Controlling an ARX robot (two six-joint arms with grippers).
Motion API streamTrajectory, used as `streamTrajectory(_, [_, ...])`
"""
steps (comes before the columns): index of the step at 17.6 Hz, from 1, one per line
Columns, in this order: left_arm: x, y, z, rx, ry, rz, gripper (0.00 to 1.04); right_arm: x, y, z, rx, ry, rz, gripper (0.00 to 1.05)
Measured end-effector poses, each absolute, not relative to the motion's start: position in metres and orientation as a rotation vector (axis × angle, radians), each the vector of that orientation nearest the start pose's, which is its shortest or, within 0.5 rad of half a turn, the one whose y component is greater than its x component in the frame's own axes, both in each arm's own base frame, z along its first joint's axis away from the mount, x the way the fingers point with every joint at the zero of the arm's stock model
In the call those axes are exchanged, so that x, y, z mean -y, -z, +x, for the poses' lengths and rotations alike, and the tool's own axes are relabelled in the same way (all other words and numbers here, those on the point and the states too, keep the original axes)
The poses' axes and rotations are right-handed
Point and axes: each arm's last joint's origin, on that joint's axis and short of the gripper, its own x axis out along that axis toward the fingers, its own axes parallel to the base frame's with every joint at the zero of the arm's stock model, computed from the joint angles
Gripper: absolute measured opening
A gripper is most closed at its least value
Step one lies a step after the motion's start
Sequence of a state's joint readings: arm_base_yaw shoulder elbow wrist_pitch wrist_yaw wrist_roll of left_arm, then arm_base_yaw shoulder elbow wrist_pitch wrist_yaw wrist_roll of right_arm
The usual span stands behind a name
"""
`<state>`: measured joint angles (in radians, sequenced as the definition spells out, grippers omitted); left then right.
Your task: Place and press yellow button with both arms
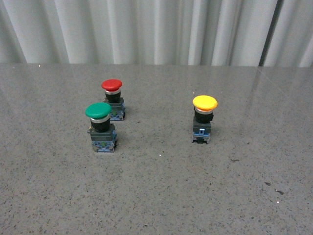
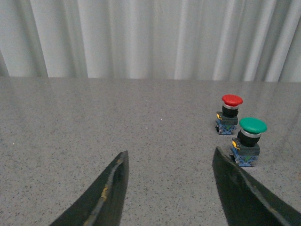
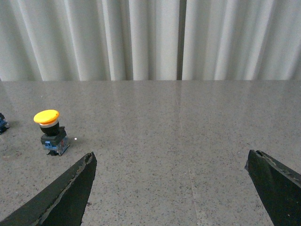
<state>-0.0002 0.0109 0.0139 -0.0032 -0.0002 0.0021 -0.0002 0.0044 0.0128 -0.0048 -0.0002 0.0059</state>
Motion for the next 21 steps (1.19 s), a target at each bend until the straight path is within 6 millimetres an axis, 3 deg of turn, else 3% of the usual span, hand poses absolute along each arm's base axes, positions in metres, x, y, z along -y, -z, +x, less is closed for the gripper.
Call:
streamTrajectory(2, [0.0,-0.167,0.098,-0.001,0.0,0.002,0.8,0.0,-0.167,0.097,0.004,0.0,0.006,0.98])
streamTrajectory(4, [0.0,-0.167,0.098,0.0,0.001,0.004,1.0,-0.001,-0.167,0.1,-0.096,-0.085,0.158,0.98])
streamTrajectory(6, [0.0,-0.167,0.098,-0.001,0.0,0.003,0.98,-0.004,-0.191,0.102,-0.043,-0.126,0.282,0.98])
streamTrajectory(8, [0.0,-0.167,0.098,0.0,0.0,0.003,0.98,-0.011,-0.241,0.115,0.122,-0.192,0.32,0.98])
streamTrajectory(9, [0.0,-0.167,0.098,0.0,0.0,0.003,0.98,-0.021,-0.257,0.135,0.143,-0.237,0.322,0.98])
streamTrajectory(11, [0.0,-0.167,0.098,0.0,0.0,0.003,0.98,-0.044,-0.265,0.183,0.099,-0.285,0.3,0.98])
streamTrajectory(14, [0.0,-0.167,0.098,0.0,0.0,0.003,0.98,-0.072,-0.269,0.229,0.038,-0.321,0.265,0.98])
streamTrajectory(17, [0.0,-0.167,0.098,-0.001,0.0,0.003,0.98,-0.103,-0.251,0.275,-0.078,-0.316,0.203,0.98])
streamTrajectory(21, [0.0,-0.167,0.098,-0.001,0.0,0.003,0.98,-0.124,-0.227,0.296,-0.167,-0.297,0.161,0.98])
